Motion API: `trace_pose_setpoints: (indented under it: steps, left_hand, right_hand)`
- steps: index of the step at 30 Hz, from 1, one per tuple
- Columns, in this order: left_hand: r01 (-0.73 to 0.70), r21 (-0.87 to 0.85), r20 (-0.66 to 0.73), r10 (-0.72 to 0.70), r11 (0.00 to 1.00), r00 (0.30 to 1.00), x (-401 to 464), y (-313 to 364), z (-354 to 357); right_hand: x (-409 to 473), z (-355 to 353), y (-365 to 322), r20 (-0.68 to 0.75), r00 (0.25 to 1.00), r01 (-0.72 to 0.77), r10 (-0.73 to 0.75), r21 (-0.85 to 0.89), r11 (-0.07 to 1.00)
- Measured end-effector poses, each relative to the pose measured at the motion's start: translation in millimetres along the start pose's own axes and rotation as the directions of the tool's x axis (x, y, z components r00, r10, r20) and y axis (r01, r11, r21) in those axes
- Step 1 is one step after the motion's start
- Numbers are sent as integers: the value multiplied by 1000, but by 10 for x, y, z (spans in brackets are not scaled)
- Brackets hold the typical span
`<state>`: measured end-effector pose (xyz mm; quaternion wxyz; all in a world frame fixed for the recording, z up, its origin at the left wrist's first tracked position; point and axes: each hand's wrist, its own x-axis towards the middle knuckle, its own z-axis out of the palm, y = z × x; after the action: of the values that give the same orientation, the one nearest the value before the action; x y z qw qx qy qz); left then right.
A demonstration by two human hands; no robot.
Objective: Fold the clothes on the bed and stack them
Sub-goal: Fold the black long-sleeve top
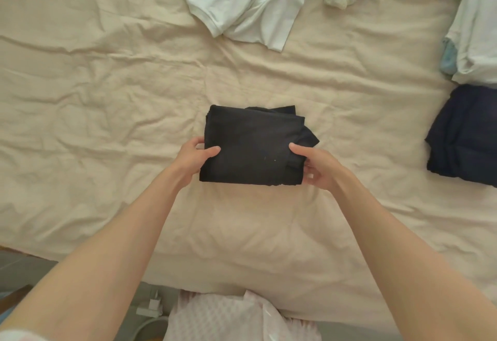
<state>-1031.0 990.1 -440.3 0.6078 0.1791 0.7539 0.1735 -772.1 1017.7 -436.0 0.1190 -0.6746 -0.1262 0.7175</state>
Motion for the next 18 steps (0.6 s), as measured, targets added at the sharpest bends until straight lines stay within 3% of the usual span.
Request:
trace_pose_setpoints:
  steps: [4,18]
  left_hand:
    - [-1,-9,62,1,1000,998,-150,29,-69]
    - [-56,2,219,54,998,974,-1429,-306,-239]
  right_hand:
    - [-34,27,-39,-53,994,98,-97,14,995]
    - [-1281,-76,625,-111,987,125,-113,106,986]
